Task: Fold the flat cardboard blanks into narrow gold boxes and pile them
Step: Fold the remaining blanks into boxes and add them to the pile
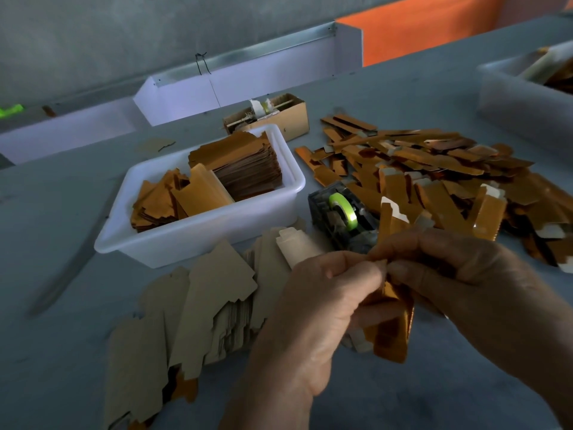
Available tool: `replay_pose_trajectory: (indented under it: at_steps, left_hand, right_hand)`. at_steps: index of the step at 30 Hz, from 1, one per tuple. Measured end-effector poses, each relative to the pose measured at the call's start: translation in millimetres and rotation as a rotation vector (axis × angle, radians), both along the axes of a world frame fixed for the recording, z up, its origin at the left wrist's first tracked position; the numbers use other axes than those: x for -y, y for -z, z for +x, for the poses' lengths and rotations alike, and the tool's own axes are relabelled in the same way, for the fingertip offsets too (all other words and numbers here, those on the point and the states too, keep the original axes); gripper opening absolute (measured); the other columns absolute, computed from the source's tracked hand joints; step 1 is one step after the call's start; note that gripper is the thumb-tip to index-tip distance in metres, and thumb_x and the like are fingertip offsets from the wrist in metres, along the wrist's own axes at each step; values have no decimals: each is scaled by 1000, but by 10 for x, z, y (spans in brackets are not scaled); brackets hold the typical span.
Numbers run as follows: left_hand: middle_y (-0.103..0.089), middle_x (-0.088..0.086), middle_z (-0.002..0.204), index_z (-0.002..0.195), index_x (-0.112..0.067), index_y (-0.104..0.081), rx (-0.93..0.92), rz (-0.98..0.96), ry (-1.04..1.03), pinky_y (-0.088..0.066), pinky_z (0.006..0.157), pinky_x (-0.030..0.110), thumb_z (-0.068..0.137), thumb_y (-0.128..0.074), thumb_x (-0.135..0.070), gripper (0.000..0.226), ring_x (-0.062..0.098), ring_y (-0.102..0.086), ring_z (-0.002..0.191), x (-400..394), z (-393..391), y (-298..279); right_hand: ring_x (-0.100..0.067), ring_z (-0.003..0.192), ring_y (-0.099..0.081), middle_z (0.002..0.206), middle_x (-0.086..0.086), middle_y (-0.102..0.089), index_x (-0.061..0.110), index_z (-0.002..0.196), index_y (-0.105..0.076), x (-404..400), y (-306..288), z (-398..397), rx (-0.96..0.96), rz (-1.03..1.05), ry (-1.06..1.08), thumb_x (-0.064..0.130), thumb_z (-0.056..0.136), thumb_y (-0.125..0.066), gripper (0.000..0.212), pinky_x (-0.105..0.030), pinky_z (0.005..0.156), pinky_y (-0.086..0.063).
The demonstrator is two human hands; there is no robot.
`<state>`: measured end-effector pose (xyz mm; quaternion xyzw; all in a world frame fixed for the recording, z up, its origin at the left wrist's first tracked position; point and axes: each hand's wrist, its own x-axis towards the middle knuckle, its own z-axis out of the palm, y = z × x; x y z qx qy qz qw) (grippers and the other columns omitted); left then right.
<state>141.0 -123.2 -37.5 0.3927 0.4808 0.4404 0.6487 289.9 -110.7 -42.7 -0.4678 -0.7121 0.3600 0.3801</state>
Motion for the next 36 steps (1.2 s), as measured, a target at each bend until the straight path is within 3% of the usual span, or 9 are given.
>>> replay_pose_trajectory:
  at_steps: [3, 6, 11, 18, 22, 25, 28, 32, 36]
  left_hand:
    - [-73, 14, 82, 85, -2, -71, 24, -1, -20, -58, 64, 26, 67, -72, -25, 30, 22, -72, 76, 11, 10, 25]
    - [-73, 11, 78, 81, -7, -72, -23, 32, -42, -58, 65, 27, 67, -69, -29, 26, 20, -72, 75, 25, 21, 65]
    - [-73, 14, 82, 84, -5, -71, -71, 74, -64, -58, 66, 29, 87, -62, -20, 18, 23, -72, 75, 31, 23, 96]
    - [-73, 13, 74, 83, -2, -70, -142, 106, -181, -60, 64, 28, 91, -61, -15, 18, 23, -73, 67, 68, 131, 70]
    - [-74, 9, 74, 80, -7, -71, -161, 75, -205, -61, 70, 35, 90, -62, -17, 16, 22, -73, 69, 97, 178, 71]
    - [-74, 7, 73, 74, -13, -71, -223, 131, -255, -60, 73, 42, 88, -63, -19, 17, 21, -73, 70, 125, 212, 85]
    - [-73, 5, 72, 74, -18, -71, -287, 237, -320, -60, 68, 39, 89, -62, -20, 17, 22, -72, 69, 143, 195, 59]
    - [-73, 1, 80, 80, -28, -71, -317, 303, -287, -60, 70, 43, 83, -63, -35, 11, 22, -72, 77, 168, 125, -1]
    - [-74, 7, 82, 78, -20, -73, -184, 170, -224, -60, 76, 43, 74, -64, -38, 21, 25, -73, 78, 172, 111, 1]
  right_hand:
    - [9, 75, -62, 79, 28, -66, 47, 89, -65, 29, -45, -15, 63, 53, 31, 51, 67, -49, 28, -6, 63, -46]
    - [15, 77, -57, 80, 30, -63, 42, 79, -65, 71, -60, -32, 140, 91, 78, 38, 73, -61, 7, 3, 65, -38]
    - [19, 86, -51, 66, 16, -63, 48, 81, -48, 105, -115, -88, 253, 108, 164, 24, 77, -66, 31, 4, 71, -36]
    - [0, 64, -61, 68, 9, -63, 35, 84, -41, 149, -233, -120, 324, 17, 268, 31, 78, -68, 28, -16, 55, -50]
    - [-5, 69, -60, 78, 8, -60, 32, 96, -38, 179, -296, -147, 433, -41, 313, 37, 82, -63, 29, -23, 62, -54]
    - [-2, 61, -54, 75, 12, -55, 34, 94, -34, 173, -319, -186, 506, -56, 351, 48, 81, -59, 32, -15, 50, -46]
    - [-3, 51, -49, 63, 11, -51, 31, 86, -35, 158, -277, -170, 547, -17, 421, 71, 62, -51, 49, -19, 42, -35]
    - [-4, 65, -58, 69, 11, -61, 33, 82, -55, 126, -125, -78, 204, -28, 380, 71, 46, -49, 53, -22, 53, -42]
    - [-8, 77, -67, 81, 4, -72, 28, 77, -70, 128, -4, -112, -366, -276, 188, 38, 54, -67, 25, -30, 74, -49]
